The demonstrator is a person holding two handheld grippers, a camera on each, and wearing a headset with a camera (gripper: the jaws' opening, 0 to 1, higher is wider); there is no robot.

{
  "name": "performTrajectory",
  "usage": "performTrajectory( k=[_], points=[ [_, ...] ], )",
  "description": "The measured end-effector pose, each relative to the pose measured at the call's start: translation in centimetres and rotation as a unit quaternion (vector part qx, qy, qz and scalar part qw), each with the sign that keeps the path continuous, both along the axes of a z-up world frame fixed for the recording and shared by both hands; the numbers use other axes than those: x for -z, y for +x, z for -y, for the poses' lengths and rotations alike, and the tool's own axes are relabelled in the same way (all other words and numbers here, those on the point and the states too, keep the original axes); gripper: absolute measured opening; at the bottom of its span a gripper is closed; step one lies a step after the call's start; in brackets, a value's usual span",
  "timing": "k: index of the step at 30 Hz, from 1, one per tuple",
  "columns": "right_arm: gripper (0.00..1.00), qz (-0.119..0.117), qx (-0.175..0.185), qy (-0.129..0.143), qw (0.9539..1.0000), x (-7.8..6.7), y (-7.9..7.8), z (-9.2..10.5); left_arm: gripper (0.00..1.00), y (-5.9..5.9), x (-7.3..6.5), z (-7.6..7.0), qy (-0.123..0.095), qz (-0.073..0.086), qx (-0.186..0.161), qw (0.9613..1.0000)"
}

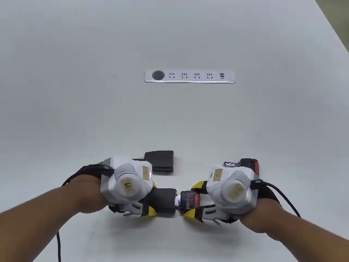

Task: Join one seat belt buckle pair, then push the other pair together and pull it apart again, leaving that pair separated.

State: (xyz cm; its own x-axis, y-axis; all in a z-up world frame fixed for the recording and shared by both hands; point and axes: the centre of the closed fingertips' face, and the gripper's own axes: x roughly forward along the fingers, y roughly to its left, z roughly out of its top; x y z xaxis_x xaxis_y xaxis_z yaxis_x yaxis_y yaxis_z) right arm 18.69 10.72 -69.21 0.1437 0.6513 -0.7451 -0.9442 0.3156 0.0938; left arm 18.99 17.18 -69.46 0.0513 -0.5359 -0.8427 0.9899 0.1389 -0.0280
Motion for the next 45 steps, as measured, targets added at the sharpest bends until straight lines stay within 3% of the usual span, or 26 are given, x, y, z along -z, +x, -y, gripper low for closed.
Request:
performTrajectory(
  k=[10,21,29,45],
  points=[
    [0.34,0.002,0.007,-0.003,1.0,0.01,0.46,-0.26,0.33,-0.12,0.21,-0.35,0.009,-0.003,0.007,0.9999],
    [0.34,0.004,-0.007,-0.004,1.0,-0.25,0.23,-0.6,0.33,0.08,0.36,-0.04,0.003,-0.001,0.02,0.9998],
    [0.34,0.004,-0.024,0.001,0.9997,-0.07,0.21,-0.59,0.33,-0.05,0.34,-0.14,0.005,0.001,0.054,0.9985],
    [0.34,0.026,-0.025,0.041,0.9985,-0.16,0.17,-0.53,0.33,0.03,-0.03,-0.62,-0.038,-0.006,0.065,0.9972]
  ],
)
